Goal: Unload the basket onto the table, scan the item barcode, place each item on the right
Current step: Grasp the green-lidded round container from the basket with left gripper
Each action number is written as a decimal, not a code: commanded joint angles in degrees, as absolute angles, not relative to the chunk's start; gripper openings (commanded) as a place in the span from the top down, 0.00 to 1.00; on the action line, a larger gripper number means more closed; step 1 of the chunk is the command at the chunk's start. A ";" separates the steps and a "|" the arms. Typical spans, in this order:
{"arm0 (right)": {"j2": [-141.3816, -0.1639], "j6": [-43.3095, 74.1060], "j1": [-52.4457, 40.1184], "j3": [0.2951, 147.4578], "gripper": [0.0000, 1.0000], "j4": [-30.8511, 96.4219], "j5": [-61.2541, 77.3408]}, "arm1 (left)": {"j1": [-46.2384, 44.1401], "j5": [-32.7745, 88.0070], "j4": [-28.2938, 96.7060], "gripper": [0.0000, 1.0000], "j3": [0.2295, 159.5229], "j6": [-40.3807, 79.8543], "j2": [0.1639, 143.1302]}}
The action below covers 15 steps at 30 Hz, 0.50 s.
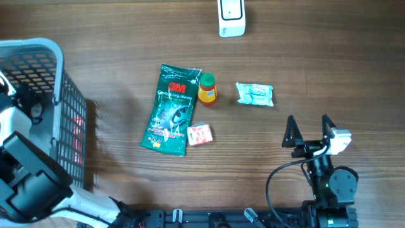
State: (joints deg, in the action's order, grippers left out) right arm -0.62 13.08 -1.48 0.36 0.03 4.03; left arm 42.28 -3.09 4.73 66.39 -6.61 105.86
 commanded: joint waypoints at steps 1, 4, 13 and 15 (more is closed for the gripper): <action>-0.27 12.05 -1.52 0.30 0.00 -0.12 4.25 | 42.50 -2.81 4.86 0.28 67.31 -5.72 95.77; -0.27 12.05 -1.52 0.30 0.00 -0.12 4.25 | 42.50 -2.52 5.82 0.29 67.31 -5.52 85.71; -0.27 12.05 -1.52 0.30 0.00 -0.12 4.25 | 35.40 14.44 5.32 0.29 67.31 -3.40 58.00; -0.27 12.05 -1.52 0.30 0.00 -0.12 4.25 | 29.10 14.59 5.37 0.29 67.31 -3.38 54.94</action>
